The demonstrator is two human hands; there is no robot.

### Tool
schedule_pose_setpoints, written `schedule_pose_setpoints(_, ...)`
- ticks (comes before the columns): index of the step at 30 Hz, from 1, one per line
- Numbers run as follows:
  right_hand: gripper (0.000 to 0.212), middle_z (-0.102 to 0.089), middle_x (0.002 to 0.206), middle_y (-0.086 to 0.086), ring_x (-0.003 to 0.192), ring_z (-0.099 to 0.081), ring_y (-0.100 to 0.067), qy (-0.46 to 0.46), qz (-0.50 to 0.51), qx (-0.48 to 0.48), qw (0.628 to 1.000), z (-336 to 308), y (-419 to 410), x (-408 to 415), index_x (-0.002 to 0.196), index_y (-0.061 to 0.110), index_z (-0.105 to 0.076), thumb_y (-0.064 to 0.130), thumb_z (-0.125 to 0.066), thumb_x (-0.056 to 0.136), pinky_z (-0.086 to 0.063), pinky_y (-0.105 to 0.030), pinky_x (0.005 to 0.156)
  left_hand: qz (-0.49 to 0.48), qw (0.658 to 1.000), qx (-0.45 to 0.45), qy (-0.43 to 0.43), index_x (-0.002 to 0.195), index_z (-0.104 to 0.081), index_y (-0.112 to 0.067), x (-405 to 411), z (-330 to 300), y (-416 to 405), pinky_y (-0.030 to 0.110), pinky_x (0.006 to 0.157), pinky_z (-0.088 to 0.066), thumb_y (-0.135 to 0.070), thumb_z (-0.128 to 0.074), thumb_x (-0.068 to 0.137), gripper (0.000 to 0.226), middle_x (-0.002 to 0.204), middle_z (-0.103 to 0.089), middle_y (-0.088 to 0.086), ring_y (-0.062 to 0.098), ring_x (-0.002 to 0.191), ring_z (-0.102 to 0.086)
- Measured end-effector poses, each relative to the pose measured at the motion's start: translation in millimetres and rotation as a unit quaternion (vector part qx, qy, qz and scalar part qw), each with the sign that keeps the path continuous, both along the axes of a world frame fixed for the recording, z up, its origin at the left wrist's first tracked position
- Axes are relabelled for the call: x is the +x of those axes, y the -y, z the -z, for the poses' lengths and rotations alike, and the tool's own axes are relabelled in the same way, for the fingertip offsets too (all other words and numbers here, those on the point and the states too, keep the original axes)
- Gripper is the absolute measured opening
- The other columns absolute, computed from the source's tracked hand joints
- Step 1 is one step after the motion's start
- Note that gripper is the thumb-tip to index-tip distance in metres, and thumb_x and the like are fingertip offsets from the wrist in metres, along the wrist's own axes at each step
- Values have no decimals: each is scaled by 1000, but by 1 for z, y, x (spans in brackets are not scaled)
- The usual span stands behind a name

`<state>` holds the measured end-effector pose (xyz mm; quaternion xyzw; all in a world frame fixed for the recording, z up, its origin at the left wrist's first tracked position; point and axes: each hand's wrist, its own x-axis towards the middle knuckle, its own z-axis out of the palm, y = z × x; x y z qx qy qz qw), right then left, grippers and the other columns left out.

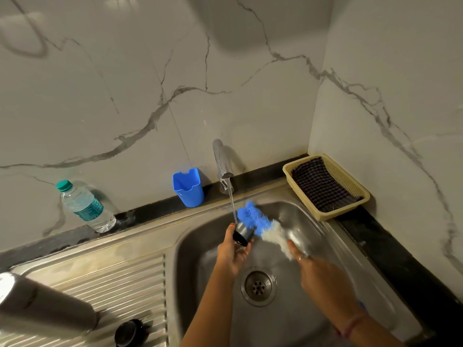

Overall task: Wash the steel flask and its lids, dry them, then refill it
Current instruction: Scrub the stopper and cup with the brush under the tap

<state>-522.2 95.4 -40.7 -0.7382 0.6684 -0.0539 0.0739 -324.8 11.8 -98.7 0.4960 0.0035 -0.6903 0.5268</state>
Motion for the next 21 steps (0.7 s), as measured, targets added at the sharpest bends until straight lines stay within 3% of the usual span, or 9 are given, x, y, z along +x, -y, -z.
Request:
schedule_pose_setpoints(2, 78, -32, 51, 14, 37, -7, -2, -3, -12, -59, 998, -1, 10, 1, 125, 23, -62, 3, -85, 53, -1, -9, 37, 19, 1000, -5, 13, 112, -63, 0, -3, -2, -2, 29, 63, -57, -30, -66, 93, 36, 108, -71, 25, 33, 88, -71)
schedule_pose_setpoints(5, 78, -45, 47, 9, 41, -16, -2, 4, -36, -86, 996, 1, 6, 1, 120, 19, -66, 1, -86, 47, -10, -10, 39, -24, 999, -1, 26, 118, -61, -1, 0, -5, 2, 28, 64, -55, -29, -63, 95, 36, 117, -66, 23, 30, 95, -65)
schedule_pose_setpoints(8, 80, -35, 44, 10, 35, -12, -3, 54, -5, -61, 997, 6, -7, -6, 137, 18, -49, 7, -79, 64, -6, -10, 35, -64, 997, -3, 42, 122, -59, -6, 11, -6, 8, 30, 74, -56, -29, -62, 97, 34, 119, -64, 18, 26, 102, -65)
schedule_pose_setpoints(9, 77, -42, 47, 8, 34, -21, -5, 84, 11, -28, 996, 9, -11, -8, 144, 24, -36, 15, -73, 77, -15, -12, 32, -64, 997, -8, 47, 122, -59, -7, 14, -6, 8, 30, 74, -56, -30, -61, 97, 34, 120, -64, 17, 27, 106, -66)
schedule_pose_setpoints(11, 63, -62, 65, 4, 46, -45, -7, 147, 41, 19, 988, 21, -11, -11, 144, 36, -16, 27, -53, 95, -39, -15, 44, -47, 997, -19, 62, 124, -59, -8, 17, -6, 8, 31, 74, -57, -29, -60, 98, 33, 121, -64, 17, 30, 113, -64)
schedule_pose_setpoints(14, 60, -70, 77, 3, 59, -62, -8, 252, 71, 15, 965, 21, 0, -11, 144, 38, -27, 25, -57, 93, -55, -24, 58, -1, 994, -50, 98, 118, -58, -9, 12, -8, 5, 36, 81, -56, -23, -53, 102, 23, 113, -63, 13, 27, 106, -63)
schedule_pose_setpoints(19, 46, -65, 108, 10, 85, -63, -5, 279, 34, -11, 960, 16, 11, -5, 136, 40, -45, 30, -56, 93, -54, -20, 68, 43, 979, -61, 191, 102, -63, -8, 3, 1, 5, 42, 87, -53, -15, -44, 105, 21, 102, -66, 14, 24, 92, -62)
schedule_pose_setpoints(21, 37, -66, 103, 15, 81, -62, -2, 262, 20, -18, 965, 13, 9, -4, 131, 42, -49, 31, -52, 95, -53, -17, 62, 37, 971, -40, 232, 105, -66, -7, 6, 4, 5, 46, 96, -50, -17, -47, 104, 22, 101, -68, 13, 26, 97, -62)
